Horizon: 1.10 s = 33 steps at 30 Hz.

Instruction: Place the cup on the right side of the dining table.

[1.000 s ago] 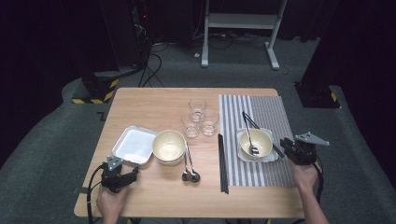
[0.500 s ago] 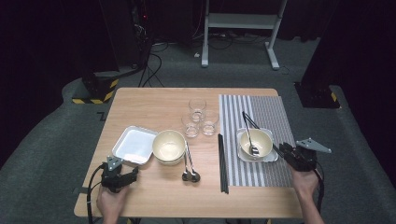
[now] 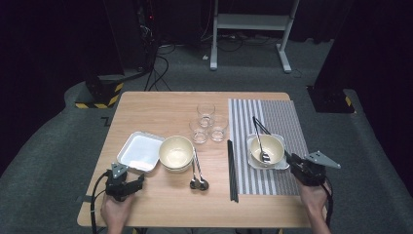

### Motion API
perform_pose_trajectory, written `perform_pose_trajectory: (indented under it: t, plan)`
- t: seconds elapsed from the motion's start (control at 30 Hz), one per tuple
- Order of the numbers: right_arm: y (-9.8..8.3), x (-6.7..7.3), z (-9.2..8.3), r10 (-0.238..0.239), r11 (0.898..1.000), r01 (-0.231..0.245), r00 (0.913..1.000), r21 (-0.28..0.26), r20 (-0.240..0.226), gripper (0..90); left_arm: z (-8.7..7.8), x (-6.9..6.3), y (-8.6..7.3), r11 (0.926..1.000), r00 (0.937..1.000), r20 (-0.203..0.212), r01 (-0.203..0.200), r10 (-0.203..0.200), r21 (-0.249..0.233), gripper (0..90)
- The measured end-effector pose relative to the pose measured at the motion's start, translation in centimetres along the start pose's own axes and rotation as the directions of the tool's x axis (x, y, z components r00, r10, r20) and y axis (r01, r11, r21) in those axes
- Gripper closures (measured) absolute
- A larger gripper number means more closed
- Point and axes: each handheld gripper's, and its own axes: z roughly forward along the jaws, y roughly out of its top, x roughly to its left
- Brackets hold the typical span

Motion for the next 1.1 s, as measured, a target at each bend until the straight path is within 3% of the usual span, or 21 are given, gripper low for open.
perform_pose_trajectory:
  t: [0.4, 0.8, 1.1]
  plan:
    - [-0.4, 2.2, 0.4, 0.009, 1.0, -0.009, 0.9995, 0.007, -0.03, 69.4, 0.0, 0.0, 0.0, 1.0, 1.0, 0.003, 0.004, -0.004, -0.003, 25.3]
    - [0.1, 2.7, 0.2, 0.026, 1.0, -0.026, 0.9992, 0.0, -0.031, 71.2, 0.0, 0.1, 0.0, 1.0, 1.0, 0.004, 0.005, -0.005, -0.002, 25.2]
    - [0.6, 3.4, 0.0, 0.001, 1.0, 0.0, 0.9993, 0.007, -0.038, 76.8, 0.0, 0.1, 0.0, 1.0, 0.9999, 0.007, 0.008, -0.007, -0.003, 25.1]
